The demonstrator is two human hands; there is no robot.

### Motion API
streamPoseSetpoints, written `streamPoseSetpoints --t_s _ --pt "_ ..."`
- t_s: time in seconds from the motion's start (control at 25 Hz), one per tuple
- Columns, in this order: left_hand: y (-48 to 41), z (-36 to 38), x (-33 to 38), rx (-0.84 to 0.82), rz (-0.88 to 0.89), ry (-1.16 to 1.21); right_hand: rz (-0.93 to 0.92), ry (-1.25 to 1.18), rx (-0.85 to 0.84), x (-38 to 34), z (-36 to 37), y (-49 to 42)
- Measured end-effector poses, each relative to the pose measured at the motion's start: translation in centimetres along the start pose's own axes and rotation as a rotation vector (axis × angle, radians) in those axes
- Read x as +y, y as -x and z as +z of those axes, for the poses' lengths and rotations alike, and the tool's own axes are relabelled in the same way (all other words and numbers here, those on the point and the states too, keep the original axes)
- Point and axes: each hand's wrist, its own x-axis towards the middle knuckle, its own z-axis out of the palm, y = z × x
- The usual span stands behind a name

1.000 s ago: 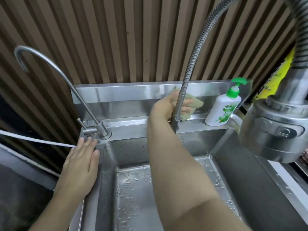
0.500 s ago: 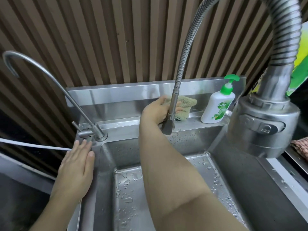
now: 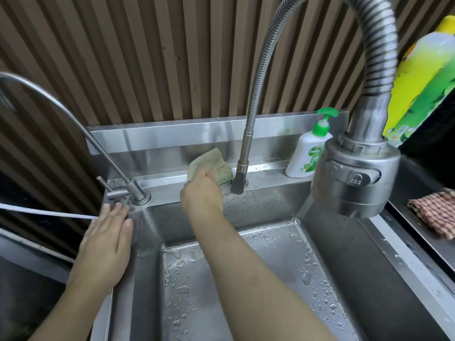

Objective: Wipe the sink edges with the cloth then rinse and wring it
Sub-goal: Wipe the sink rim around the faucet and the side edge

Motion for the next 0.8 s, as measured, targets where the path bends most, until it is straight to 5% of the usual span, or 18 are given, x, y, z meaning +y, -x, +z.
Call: streamPoseSetpoints --t_s 0.12,0.24,0.56,0.8 --pt "0.1 0.0 0.0 0.007 -0.009 0.006 -0.065 0.330 -0.130 0.6 -1.2 0.9" --pt "0.0 0.0 0.0 0.001 -0.013 -0.002 -0.144 0.632 -0.090 1.2 0.3 0.8" --pt "0.1 0.1 -0.1 -0.010 -0.020 -0.030 -0.176 0.471 0.006 4.2 2.3 1.5" --pt "0.2 -0.2 0.1 -0.020 -0.024 -0.022 -0.587 0.570 -0.068 3.0 3.5 0.3"
